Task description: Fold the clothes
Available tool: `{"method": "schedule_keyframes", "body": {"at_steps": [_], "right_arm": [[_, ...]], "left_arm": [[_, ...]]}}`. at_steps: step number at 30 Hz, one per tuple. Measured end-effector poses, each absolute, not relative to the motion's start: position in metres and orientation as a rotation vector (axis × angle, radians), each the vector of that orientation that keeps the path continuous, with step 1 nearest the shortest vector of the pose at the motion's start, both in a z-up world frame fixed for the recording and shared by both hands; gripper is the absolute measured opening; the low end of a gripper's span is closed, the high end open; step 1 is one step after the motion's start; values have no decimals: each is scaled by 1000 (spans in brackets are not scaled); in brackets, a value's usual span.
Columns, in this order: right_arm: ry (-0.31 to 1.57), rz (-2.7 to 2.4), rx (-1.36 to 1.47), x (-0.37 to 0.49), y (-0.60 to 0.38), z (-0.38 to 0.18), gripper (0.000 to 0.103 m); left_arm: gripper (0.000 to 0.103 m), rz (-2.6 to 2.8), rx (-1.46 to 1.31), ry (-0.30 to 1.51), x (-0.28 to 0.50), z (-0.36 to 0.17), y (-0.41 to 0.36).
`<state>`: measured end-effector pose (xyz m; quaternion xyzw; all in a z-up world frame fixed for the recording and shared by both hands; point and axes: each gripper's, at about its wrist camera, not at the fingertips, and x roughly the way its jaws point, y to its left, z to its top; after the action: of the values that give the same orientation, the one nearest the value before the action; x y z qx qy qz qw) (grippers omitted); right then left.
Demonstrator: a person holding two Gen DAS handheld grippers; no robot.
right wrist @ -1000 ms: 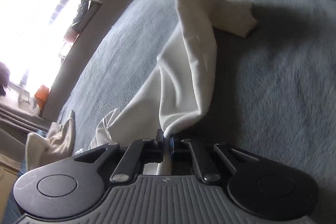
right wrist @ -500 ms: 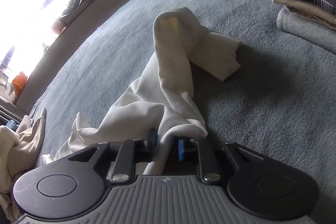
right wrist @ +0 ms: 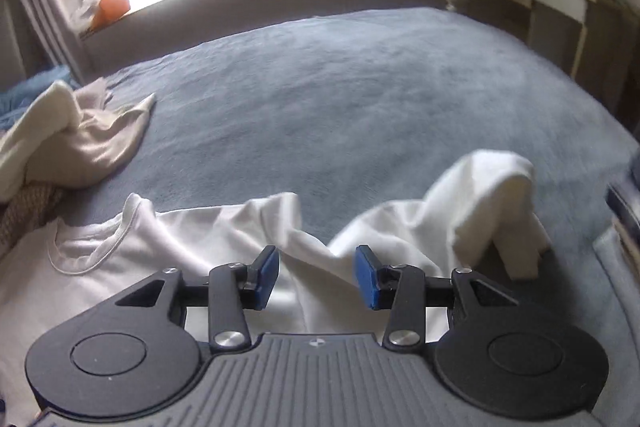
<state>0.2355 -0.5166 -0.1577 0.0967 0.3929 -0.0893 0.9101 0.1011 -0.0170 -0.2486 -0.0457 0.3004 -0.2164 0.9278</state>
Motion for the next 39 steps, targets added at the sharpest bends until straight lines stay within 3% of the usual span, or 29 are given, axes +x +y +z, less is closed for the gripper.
{"method": "schedule_keyframes", "body": {"at_steps": [9, 11, 12, 21, 24, 28, 32, 39], "right_arm": [[971, -153, 4, 330, -487, -203, 44], [1002, -150, -27, 330, -485, -212, 23], [1002, -153, -43, 329, -484, -215, 5], [886, -287, 16, 337, -500, -236, 5], [857, -331, 124, 341, -511, -242, 12], [796, -358, 353, 331, -542, -224, 37], [639, -380, 525, 296, -580, -187, 53], [531, -560, 713, 212, -655, -146, 66]], "left_arm": [[74, -464, -96, 601, 102, -253, -16], [76, -467, -94, 598, 102, -253, -17], [77, -468, -93, 597, 103, -253, -18], [77, -466, -78, 594, 103, -254, -19], [77, -465, -74, 592, 103, -255, -20], [77, -464, -68, 591, 103, -255, -20], [78, -464, -65, 591, 102, -255, -20], [78, -460, -51, 592, 102, -255, -22]]}}
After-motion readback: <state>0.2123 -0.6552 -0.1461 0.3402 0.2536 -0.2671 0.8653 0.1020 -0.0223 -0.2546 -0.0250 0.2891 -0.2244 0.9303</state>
